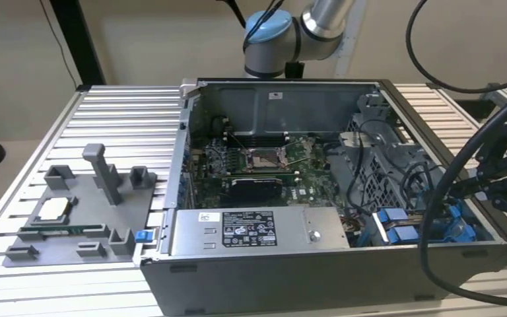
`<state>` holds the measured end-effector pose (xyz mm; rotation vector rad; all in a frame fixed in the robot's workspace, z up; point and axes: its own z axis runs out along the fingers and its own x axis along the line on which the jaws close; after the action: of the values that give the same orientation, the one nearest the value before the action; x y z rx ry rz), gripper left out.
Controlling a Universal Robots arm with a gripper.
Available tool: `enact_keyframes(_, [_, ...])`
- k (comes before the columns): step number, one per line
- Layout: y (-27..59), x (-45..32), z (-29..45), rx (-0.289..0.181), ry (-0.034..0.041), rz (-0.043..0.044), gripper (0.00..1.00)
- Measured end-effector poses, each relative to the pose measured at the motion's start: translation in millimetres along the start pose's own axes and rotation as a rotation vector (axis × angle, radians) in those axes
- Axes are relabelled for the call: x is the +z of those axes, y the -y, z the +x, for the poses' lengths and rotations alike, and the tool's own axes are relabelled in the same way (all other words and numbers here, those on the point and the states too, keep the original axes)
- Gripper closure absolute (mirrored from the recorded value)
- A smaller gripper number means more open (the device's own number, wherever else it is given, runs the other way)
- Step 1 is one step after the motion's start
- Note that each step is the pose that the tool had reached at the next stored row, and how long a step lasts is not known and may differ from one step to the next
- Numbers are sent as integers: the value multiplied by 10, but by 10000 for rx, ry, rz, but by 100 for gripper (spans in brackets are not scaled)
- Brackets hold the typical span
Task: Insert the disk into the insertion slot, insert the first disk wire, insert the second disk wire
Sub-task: 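Insert the second disk wire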
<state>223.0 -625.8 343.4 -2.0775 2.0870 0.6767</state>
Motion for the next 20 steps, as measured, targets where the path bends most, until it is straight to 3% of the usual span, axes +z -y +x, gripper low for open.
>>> enact_keyframes(10, [-138, -55, -29, 83, -4, 61, 100])
enact_keyframes(20, [-263, -37, -28, 179, -179, 230, 100])
